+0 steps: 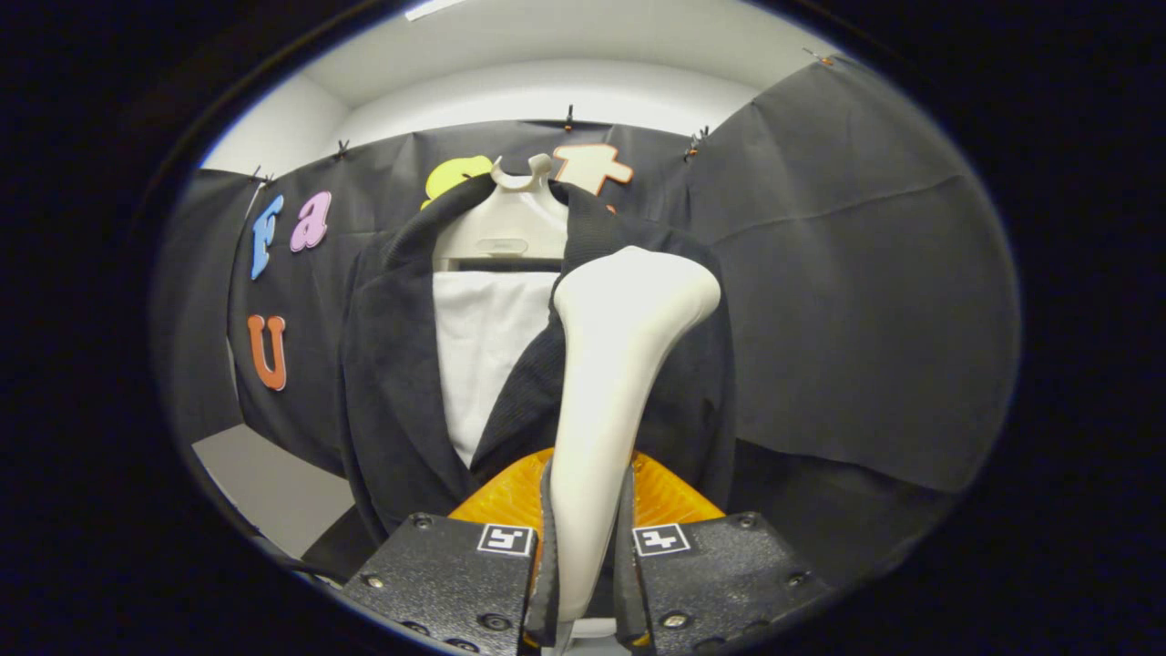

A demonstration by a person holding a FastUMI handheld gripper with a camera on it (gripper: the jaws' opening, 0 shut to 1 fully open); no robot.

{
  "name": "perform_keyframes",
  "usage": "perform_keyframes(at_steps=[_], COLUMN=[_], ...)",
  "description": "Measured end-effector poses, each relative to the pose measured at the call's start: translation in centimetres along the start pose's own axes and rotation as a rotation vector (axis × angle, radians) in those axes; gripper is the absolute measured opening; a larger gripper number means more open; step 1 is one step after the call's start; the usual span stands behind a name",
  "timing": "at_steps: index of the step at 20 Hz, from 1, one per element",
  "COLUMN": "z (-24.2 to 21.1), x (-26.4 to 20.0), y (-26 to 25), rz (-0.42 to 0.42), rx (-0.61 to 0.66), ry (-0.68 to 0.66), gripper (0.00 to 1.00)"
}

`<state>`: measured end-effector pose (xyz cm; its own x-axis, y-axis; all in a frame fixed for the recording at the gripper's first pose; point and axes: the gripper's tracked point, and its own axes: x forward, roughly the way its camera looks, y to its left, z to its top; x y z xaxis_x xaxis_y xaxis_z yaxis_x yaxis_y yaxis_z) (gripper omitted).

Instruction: Iron the clothes twice with a garment steamer, once on the left side and once on the right side.

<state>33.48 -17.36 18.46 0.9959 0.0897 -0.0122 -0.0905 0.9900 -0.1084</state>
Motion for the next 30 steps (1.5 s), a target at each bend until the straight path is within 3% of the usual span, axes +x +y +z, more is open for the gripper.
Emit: perform_keyframes(at_steps=[30], z=[-20.9], x=[-2.3], y=[2.3], rz=[-0.01], rx=[0.097], ry=[0.309], gripper=[0.27])
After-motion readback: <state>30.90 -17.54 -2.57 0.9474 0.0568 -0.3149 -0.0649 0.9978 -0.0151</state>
